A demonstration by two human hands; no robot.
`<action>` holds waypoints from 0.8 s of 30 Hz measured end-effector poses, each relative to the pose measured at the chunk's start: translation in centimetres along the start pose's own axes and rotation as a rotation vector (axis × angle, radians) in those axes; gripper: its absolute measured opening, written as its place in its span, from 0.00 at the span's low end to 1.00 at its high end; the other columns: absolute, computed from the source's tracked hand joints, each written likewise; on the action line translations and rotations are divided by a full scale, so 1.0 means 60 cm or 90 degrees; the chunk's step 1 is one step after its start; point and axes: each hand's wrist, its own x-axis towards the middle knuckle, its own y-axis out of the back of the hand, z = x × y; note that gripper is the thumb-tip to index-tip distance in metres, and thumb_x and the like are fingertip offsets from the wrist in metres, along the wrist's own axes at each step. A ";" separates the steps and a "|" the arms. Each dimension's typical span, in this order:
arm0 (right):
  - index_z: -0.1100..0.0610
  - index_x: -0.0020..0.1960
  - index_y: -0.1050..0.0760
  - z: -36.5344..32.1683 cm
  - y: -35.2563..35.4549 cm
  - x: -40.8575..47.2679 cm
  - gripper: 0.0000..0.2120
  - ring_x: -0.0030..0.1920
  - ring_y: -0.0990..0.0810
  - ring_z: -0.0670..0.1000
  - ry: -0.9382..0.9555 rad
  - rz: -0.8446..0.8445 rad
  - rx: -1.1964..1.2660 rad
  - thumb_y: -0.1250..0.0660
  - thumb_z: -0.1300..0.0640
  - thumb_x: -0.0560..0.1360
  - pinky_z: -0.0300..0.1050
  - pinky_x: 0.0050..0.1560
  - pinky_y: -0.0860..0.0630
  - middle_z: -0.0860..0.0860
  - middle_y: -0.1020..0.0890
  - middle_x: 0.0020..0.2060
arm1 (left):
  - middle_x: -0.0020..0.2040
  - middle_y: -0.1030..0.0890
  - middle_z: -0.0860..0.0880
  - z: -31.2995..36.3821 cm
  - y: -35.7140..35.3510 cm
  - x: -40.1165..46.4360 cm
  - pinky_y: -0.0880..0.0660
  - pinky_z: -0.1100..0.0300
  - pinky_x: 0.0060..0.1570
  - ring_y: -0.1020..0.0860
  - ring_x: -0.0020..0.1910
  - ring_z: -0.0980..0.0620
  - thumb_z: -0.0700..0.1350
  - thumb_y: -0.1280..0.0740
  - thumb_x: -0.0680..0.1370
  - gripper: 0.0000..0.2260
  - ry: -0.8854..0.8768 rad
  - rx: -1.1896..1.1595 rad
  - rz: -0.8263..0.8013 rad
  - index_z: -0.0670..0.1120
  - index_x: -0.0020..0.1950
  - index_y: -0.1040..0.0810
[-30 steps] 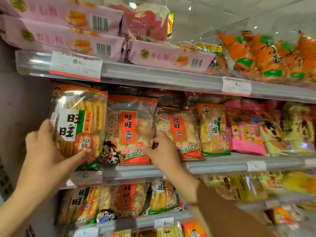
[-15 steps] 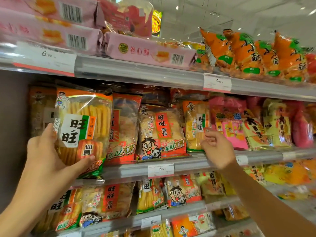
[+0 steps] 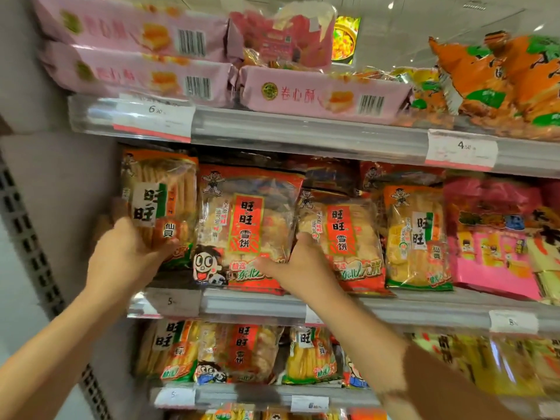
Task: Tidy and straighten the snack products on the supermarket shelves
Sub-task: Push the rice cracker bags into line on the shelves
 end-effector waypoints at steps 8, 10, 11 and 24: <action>0.56 0.69 0.36 0.000 -0.015 0.015 0.43 0.51 0.21 0.54 0.001 0.045 -0.080 0.29 0.31 0.65 0.50 0.47 0.21 0.52 0.22 0.59 | 0.41 0.19 0.48 -0.025 -0.012 0.001 0.20 0.50 0.38 0.21 0.37 0.48 0.64 0.28 0.70 0.23 -0.025 0.080 -0.102 0.45 0.49 0.25; 0.55 0.69 0.35 0.002 -0.018 0.015 0.42 0.46 0.23 0.52 0.008 0.073 -0.090 0.29 0.31 0.66 0.47 0.43 0.22 0.51 0.21 0.57 | 0.42 0.20 0.47 -0.030 -0.013 -0.002 0.21 0.50 0.38 0.21 0.37 0.48 0.63 0.29 0.70 0.24 -0.024 0.075 -0.117 0.44 0.50 0.26; 0.54 0.69 0.34 0.001 -0.021 0.014 0.40 0.45 0.23 0.51 0.013 0.084 -0.089 0.29 0.32 0.66 0.46 0.42 0.23 0.50 0.20 0.57 | 0.44 0.19 0.46 -0.029 -0.010 -0.002 0.20 0.49 0.39 0.21 0.39 0.47 0.63 0.28 0.70 0.25 -0.017 0.074 -0.129 0.43 0.52 0.26; 0.41 0.57 0.30 0.008 0.085 -0.028 0.30 0.54 0.19 0.49 0.046 0.178 0.173 0.23 0.36 0.61 0.57 0.50 0.19 0.33 0.29 0.46 | 0.56 0.23 0.40 0.097 -0.014 -0.111 0.31 0.49 0.56 0.26 0.56 0.41 0.48 0.37 0.76 0.18 -0.590 -0.170 0.057 0.39 0.62 0.26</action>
